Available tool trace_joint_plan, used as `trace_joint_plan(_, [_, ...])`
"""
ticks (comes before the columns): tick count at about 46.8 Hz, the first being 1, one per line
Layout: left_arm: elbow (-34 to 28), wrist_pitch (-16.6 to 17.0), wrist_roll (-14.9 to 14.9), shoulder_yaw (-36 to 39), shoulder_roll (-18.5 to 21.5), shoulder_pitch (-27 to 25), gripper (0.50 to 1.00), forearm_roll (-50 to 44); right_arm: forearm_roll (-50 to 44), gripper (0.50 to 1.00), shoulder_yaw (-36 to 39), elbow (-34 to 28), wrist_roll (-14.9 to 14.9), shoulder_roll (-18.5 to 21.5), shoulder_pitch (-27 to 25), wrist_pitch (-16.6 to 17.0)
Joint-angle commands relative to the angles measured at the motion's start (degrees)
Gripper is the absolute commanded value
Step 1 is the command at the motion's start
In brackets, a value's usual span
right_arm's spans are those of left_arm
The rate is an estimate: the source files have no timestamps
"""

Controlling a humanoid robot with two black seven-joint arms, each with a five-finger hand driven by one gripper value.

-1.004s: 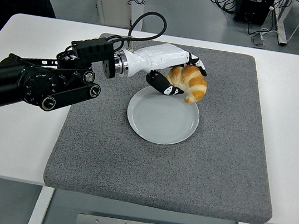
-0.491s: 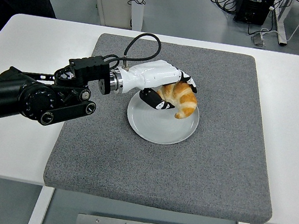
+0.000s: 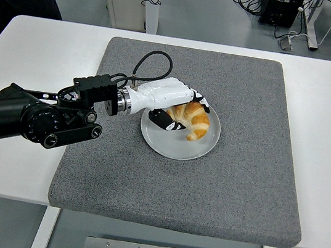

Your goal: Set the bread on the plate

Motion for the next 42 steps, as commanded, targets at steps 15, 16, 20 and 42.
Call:
trace_joint_plan(15, [1.1,0.0,-0.2,-0.1,-0.2,1.3,0.627,-0.1,0.0,1.0,0.0,0.0,0.0,0.0,0.0,0.0])
trace_joint_plan(16, [1.1,0.0,-0.2,-0.1,-0.2,1.3,0.628,-0.1,0.0,1.0,0.0,0.0,0.0,0.0,0.0,0.0])
trace_joint_plan(20, [1.8,0.0,-0.2,-0.1,-0.2,1.3,0.633,-0.1,0.0,1.0,0.0,0.0,0.0,0.0,0.0,0.0])
trace_joint_plan(42, [2.4,0.0,-0.2,0.0,-1.2,1.5,0.687,-0.1,0.0,1.0,0.0,0.0,0.0,0.0,0.0,0.0])
